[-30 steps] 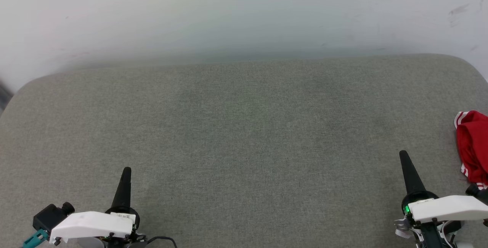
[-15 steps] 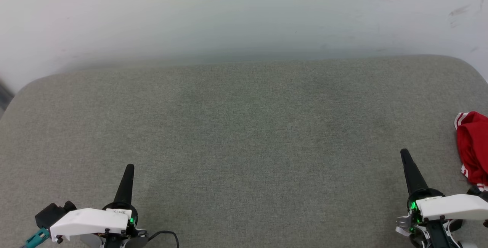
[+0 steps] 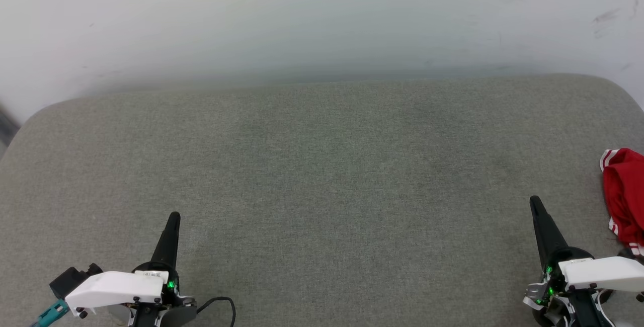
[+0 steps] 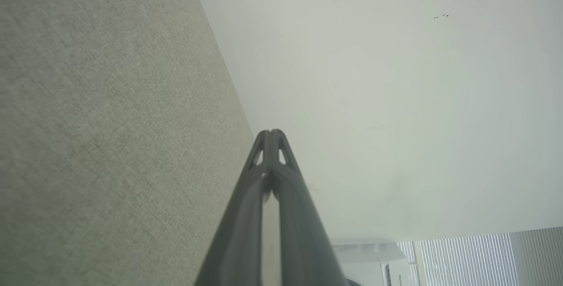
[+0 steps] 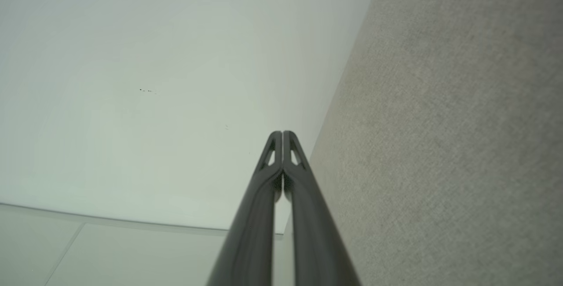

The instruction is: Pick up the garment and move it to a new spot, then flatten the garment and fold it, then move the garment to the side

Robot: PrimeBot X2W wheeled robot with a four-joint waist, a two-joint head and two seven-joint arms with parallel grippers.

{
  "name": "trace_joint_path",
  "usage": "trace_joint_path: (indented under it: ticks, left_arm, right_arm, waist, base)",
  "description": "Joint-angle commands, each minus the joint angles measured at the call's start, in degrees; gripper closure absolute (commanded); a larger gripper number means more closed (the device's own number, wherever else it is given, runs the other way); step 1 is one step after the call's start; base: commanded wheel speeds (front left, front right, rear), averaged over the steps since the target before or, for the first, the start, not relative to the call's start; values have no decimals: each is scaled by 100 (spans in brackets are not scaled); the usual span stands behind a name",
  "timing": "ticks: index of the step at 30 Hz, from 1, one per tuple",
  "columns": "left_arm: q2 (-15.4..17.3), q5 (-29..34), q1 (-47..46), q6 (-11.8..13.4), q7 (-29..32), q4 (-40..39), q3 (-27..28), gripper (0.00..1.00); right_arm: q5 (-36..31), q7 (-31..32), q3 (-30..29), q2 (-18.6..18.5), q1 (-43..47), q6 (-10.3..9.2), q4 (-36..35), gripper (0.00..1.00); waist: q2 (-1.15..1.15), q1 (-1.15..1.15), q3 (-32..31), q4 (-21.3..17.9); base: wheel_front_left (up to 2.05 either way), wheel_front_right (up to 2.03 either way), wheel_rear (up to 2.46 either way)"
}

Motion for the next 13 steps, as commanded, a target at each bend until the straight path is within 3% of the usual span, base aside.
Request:
trace_joint_path:
  ticks: [1,13]
  left_arm:
    - [15,-88,-115,-14,33,-4,4,100]
    - [15,-612,-178,-16,172,74,3,100]
  right_arm:
    - [94,21,-12,-26,-132,-1,-2,100]
    - [622,173,-70,-17,-127,-1,22,100]
  waist:
    - [0,0,-1,1]
    - [0,0,-18,9]
  base:
    - [0,0,0]
    - [0,0,0]
